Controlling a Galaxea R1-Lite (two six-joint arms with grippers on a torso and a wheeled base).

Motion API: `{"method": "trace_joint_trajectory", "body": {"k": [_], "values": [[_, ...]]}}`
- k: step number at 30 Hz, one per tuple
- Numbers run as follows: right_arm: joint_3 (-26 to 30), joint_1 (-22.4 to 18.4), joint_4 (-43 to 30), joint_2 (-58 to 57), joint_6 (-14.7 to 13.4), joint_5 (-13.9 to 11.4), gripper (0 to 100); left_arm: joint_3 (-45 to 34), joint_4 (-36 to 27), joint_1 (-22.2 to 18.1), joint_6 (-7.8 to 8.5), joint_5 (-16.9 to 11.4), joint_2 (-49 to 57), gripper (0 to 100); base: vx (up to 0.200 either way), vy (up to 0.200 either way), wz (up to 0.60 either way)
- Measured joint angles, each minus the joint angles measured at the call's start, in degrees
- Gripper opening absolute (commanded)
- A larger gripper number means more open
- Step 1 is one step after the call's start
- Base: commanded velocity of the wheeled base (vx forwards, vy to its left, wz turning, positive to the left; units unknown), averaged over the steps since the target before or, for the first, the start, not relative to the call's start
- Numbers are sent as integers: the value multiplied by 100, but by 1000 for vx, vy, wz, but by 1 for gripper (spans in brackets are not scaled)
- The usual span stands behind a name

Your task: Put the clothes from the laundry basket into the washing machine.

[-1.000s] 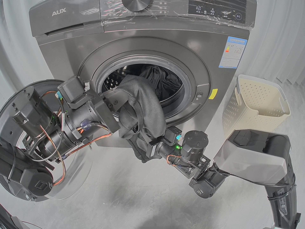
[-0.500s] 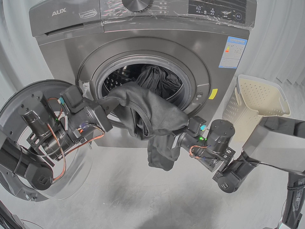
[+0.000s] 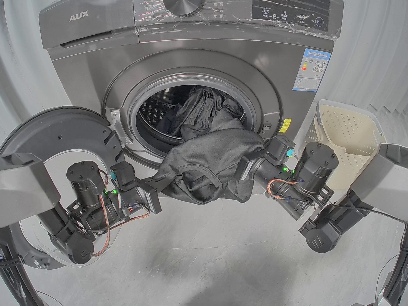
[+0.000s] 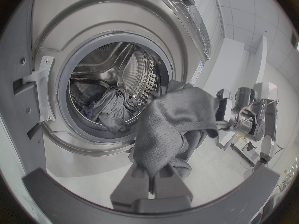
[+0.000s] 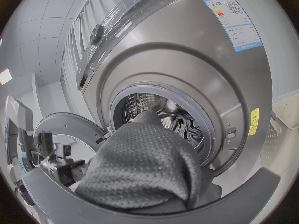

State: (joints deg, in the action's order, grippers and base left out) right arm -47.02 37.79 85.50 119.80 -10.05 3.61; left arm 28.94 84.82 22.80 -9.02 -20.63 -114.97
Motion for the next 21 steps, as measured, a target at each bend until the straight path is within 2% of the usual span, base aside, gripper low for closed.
{"method": "trace_joint_trajectory", "body": {"k": [1,10,17,19,21], "values": [[-5,22,-2,-15,-7,16,0,-6,158,0,29,0,-113,100,0,0,0],[-111,71,-28,-67,-21,49,0,-433,400,51,106,-45,-562,100,0,0,0],[-319,-23,-96,-83,-7,51,0,-1332,419,455,134,-113,-286,100,0,0,0],[-361,-37,-101,-78,-2,52,0,-1556,419,575,137,-235,-132,100,0,0,0],[-394,-37,-106,-67,-2,55,0,-1723,418,667,126,-523,39,100,0,0,0]]}}
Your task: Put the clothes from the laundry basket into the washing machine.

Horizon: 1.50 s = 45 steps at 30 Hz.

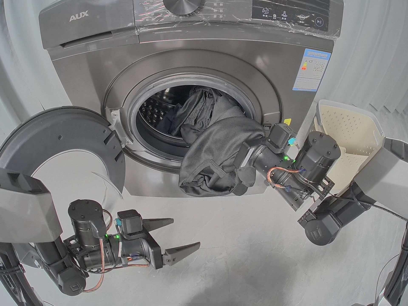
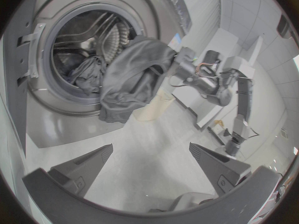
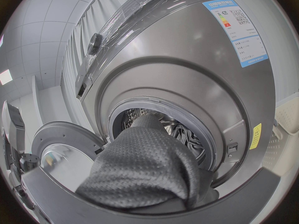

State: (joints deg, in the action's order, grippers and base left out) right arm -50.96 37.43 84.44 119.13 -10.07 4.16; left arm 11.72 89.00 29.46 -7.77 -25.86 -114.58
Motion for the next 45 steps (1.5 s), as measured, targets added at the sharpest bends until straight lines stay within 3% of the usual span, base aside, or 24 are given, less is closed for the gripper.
{"method": "trace_joint_trajectory", "body": {"k": [2,6,16,20,25,29,45], "values": [[-22,4,-1,17,0,2,0,-43,0,49,-13,-167,133,100,0,0,0],[-44,28,-1,55,-2,5,0,247,-2,82,-30,-206,290,100,0,0,0],[-30,129,-4,129,-2,7,0,1563,-10,105,2,257,24,100,0,0,0],[-22,174,-6,144,-7,16,0,1957,-10,115,126,286,-276,100,0,0,0],[-28,249,-11,160,-9,71,0,2278,-7,195,396,295,-670,100,0,0,0],[-44,286,-17,185,-11,85,0,2527,-7,372,433,339,-931,100,0,0,0],[-59,413,-28,358,-60,143,0,4137,-35,542,521,1130,-1946,100,0,0,0]]}}
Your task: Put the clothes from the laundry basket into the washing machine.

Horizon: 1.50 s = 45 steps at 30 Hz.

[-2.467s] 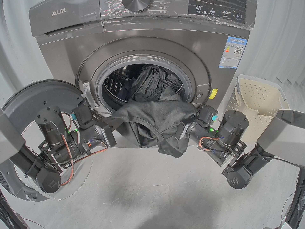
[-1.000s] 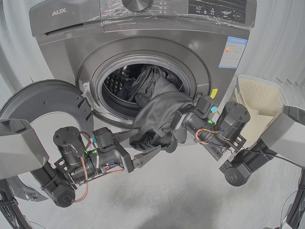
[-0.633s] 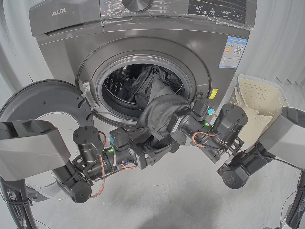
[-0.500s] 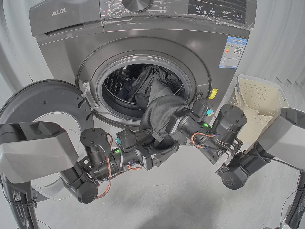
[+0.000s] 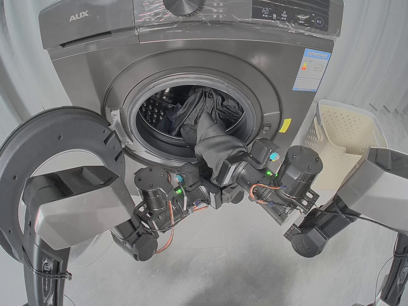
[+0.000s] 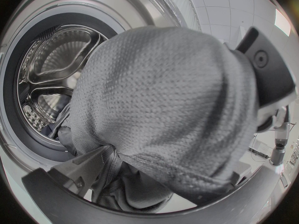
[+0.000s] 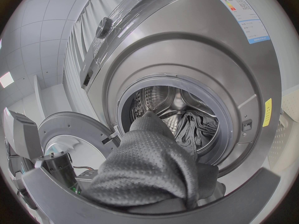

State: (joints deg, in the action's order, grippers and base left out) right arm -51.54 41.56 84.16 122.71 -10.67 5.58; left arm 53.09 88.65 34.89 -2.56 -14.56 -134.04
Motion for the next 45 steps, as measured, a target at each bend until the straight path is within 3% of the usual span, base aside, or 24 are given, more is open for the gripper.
{"method": "trace_joint_trajectory", "body": {"k": [5,6,21,35,36,45], "values": [[22,77,-11,13,-35,104,0,349,2,-49,2,279,-246,100,0,0,0],[28,89,-11,13,-37,111,0,388,0,-52,10,332,-279,0,0,0,0],[190,87,11,-44,-132,126,0,578,30,-118,29,572,-362,0,0,0,0],[763,-374,-30,-301,-151,104,0,-828,20,-291,18,624,958,0,0,0,0],[789,-341,-16,-304,-134,90,100,-944,17,-291,18,627,1075,0,0,0,0],[1232,177,151,-424,22,5,100,-1647,33,-243,-77,939,1865,0,0,0,0]]}}
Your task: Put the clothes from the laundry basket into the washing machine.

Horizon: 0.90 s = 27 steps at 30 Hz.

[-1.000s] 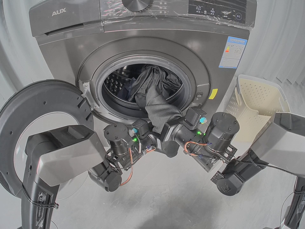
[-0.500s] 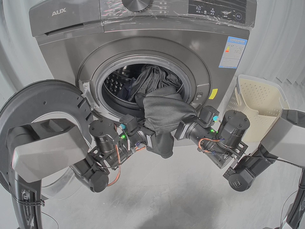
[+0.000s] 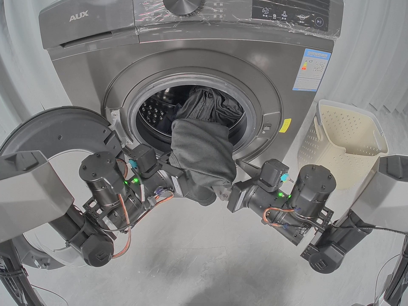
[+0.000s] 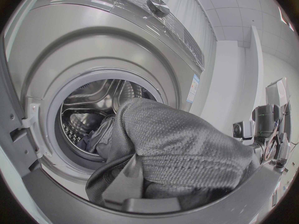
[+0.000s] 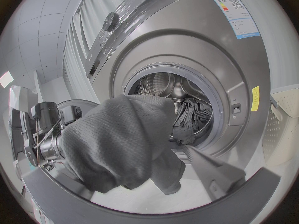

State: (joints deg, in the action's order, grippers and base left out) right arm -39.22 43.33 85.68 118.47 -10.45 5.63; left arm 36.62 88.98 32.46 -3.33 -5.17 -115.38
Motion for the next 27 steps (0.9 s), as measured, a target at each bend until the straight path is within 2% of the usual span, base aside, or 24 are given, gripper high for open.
{"method": "trace_joint_trajectory", "body": {"k": [3,9,12,15,18,21,24,27], "values": [[430,57,7,-194,85,-172,100,-247,2,22,-135,50,218,0,0,0,0],[1838,57,2,-937,334,-675,100,-697,2,24,-452,94,660,0,0,0,0],[2381,2,-4,-1381,429,-861,100,-901,2,-46,-532,99,847,0,0,0,0],[2640,-168,11,-1662,473,-940,100,-1065,0,-124,-567,107,962,0,0,0,0],[2723,-391,40,-1748,488,-975,100,-1212,0,-245,-518,118,998,0,0,0,0],[2737,-524,44,-1751,490,-984,100,-1375,-2,-312,-224,134,946,0,0,0,0],[2748,-577,49,-1729,488,-986,100,-1457,-2,-347,-22,137,819,0,67,0,0],[2748,-596,49,-1682,484,-986,100,-1476,-2,-350,-20,99,725,0,200,0,0]]}}
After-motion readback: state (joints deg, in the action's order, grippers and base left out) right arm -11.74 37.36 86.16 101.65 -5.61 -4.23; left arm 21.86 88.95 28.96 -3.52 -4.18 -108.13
